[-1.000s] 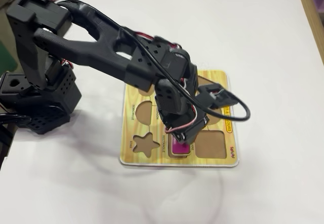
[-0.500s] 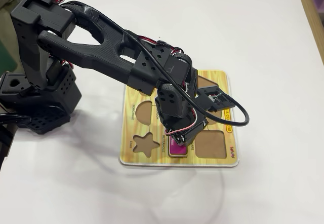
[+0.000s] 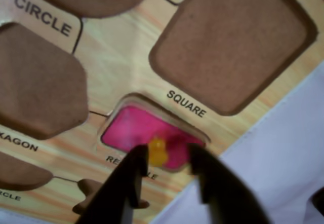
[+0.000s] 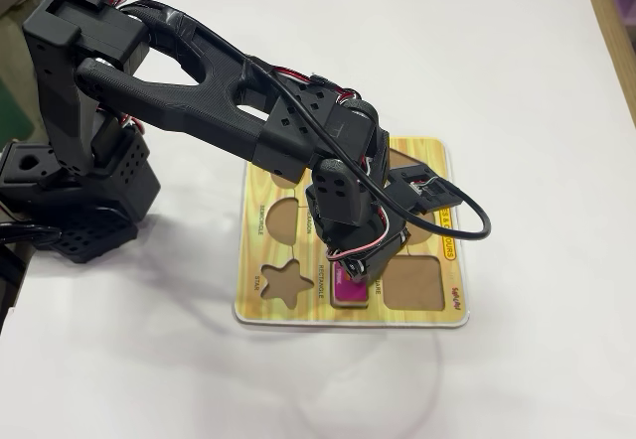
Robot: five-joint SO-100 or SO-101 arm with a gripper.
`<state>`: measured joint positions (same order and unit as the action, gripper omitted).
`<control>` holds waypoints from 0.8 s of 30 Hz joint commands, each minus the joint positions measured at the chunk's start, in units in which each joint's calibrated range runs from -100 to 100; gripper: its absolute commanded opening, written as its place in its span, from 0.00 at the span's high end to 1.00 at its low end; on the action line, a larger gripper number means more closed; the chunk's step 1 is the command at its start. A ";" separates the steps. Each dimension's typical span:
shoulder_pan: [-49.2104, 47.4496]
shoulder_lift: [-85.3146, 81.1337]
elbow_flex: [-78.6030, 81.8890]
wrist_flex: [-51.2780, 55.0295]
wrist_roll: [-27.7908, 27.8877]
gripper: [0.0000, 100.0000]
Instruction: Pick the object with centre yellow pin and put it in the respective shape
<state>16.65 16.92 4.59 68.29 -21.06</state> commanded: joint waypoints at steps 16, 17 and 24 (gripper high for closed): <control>-0.64 -14.00 5.13 -0.62 -0.12 0.77; -0.73 -15.42 6.47 -0.62 -0.12 0.77; -0.73 -26.30 16.91 -0.62 -0.23 0.76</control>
<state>16.65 -2.15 18.17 68.29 -21.06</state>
